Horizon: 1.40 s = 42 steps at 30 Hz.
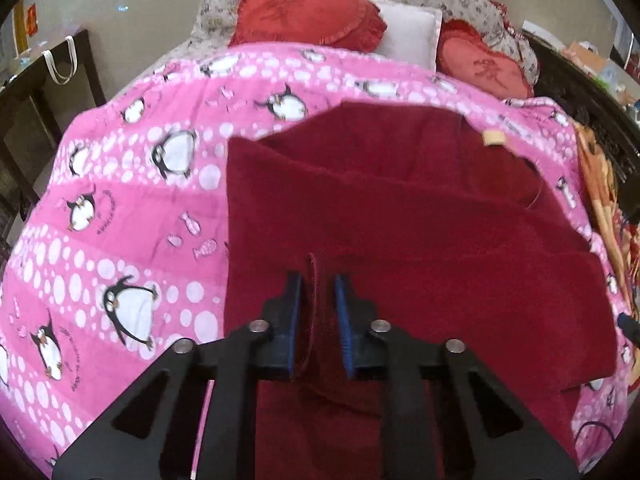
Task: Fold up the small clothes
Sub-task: 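Fold the held sleeve across the sweater body with the right gripper, release, then grasp the sweater side edge with the left gripper, fold it toward the center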
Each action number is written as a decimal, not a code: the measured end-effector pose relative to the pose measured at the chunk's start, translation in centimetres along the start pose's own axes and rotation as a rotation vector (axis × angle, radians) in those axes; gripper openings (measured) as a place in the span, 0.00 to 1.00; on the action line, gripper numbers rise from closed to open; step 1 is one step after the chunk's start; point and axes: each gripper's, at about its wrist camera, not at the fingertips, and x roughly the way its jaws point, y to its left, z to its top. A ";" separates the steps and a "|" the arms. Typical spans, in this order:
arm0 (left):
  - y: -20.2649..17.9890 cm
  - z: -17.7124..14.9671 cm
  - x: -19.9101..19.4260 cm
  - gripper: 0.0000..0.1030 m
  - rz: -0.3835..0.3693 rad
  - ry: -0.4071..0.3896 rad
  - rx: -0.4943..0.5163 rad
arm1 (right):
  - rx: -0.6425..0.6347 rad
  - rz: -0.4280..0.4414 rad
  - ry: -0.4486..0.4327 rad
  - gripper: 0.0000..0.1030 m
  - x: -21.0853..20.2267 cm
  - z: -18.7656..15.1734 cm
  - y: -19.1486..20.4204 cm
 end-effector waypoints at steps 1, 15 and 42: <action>0.1 0.3 -0.7 0.12 -0.013 -0.016 -0.001 | 0.011 -0.005 0.002 0.68 0.2 0.1 -0.2; 5.2 6.1 -4.1 0.01 -0.073 -0.106 -0.109 | 0.129 0.003 0.040 0.78 3.2 1.9 -1.3; -1.0 0.6 1.8 0.21 -0.099 0.078 0.081 | 0.163 0.041 0.055 0.78 3.4 1.1 -2.1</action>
